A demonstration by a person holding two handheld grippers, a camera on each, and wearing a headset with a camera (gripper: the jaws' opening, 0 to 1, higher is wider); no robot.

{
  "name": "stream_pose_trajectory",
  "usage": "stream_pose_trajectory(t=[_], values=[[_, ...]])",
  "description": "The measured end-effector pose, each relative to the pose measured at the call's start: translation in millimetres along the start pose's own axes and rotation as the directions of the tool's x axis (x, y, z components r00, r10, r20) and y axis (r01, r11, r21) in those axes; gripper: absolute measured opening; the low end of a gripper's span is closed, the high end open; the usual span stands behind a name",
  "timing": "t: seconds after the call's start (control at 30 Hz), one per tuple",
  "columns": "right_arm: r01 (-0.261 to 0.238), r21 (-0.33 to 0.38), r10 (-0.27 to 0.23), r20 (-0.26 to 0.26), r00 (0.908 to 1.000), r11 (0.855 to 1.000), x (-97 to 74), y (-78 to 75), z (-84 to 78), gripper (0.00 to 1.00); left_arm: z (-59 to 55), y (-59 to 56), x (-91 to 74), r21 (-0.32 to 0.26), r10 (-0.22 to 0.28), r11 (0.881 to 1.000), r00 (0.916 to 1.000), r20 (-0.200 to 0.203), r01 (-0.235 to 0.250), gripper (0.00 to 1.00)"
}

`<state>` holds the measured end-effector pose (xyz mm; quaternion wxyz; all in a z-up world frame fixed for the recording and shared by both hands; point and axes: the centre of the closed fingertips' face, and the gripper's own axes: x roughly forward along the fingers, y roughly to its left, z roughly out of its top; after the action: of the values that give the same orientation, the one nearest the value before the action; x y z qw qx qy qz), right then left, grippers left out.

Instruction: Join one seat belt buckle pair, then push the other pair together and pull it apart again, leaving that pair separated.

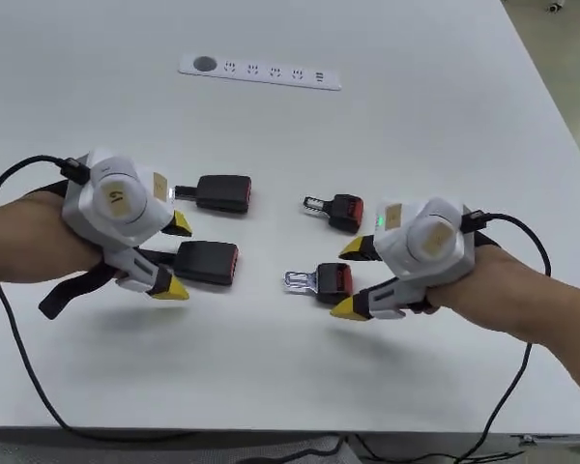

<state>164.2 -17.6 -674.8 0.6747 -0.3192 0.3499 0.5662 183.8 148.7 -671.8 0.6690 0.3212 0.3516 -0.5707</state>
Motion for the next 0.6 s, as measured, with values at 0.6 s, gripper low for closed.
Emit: stream_pose_trajectory(t=[0.6], values=[[-0.068, -0.007, 0.067, -0.022, 0.9975, 0.998, 17.6, -8.5, -12.1, 0.37, 0.0, -0.8, 22.0, 0.09, -0.053, 0.994, 0.9964, -0.067, 0.059, 0.42]])
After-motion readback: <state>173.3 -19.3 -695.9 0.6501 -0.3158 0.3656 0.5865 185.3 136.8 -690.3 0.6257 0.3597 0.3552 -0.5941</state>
